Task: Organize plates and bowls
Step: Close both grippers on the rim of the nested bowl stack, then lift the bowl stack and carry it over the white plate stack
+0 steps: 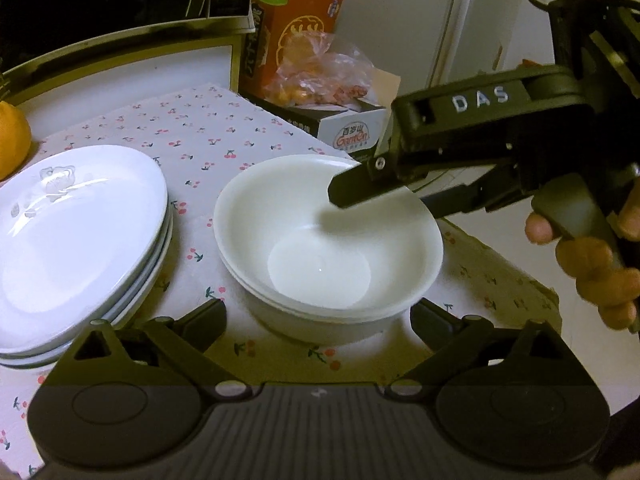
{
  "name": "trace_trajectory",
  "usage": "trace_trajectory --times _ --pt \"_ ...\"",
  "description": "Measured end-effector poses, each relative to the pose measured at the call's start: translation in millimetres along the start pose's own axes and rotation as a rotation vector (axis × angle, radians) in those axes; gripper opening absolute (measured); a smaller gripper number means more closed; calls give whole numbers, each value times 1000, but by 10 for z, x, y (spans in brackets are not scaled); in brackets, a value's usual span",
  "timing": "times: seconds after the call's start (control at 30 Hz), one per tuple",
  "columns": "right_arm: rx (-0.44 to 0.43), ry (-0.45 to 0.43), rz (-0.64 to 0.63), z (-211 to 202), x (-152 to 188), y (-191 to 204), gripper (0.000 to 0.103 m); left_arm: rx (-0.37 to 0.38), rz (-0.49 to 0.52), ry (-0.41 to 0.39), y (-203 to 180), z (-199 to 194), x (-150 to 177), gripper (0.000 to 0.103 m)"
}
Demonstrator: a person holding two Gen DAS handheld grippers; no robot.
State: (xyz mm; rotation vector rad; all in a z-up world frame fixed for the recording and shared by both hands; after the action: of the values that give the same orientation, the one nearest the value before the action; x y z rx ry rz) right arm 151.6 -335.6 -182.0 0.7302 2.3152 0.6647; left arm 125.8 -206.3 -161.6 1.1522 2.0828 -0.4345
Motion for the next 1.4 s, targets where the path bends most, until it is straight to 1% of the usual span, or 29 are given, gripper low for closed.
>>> trace_trajectory --times 0.23,0.3,0.33,0.4,0.43,0.5,0.6,0.77,0.9,1.03,1.4 --pt "25 8 -35 74 56 46 82 21 12 -13 -40 23 -22 94" --pt "28 12 -49 84 75 62 75 20 18 -13 -40 32 -31 93" --pt "28 13 -54 87 84 69 73 20 23 -14 -41 37 -33 92" --pt "33 18 -64 97 101 84 63 19 36 -14 -56 8 -13 91" --pt "39 20 -69 103 109 86 61 17 41 -13 -57 16 -17 90" --pt "46 23 -74 112 117 81 53 16 48 -13 -60 12 -18 90" --pt "52 25 -77 123 125 78 47 18 50 -12 -64 10 -20 89" --pt "54 17 -98 115 138 98 40 19 56 -14 -72 10 -35 89" --pt "42 3 -121 96 147 153 39 18 58 -17 -77 4 -49 88" --pt "48 -8 -151 88 154 177 39 20 52 -18 -74 -1 -52 88" --pt "43 -34 -172 13 129 229 39 11 62 -36 -81 -59 -91 88"
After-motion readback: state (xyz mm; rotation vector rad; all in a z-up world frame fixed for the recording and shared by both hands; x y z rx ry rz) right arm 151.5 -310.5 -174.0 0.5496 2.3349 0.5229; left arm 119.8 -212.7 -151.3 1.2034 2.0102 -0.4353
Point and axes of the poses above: each gripper's, at about its wrist camera, not at the fingertips, and z roughly the way its jaws point, y to its left, x to its underside, the point moved 10 cm from there along z, roughly the way its jaws point, and after that the axes turned 15 degrees about z, right-handed, at the moved point
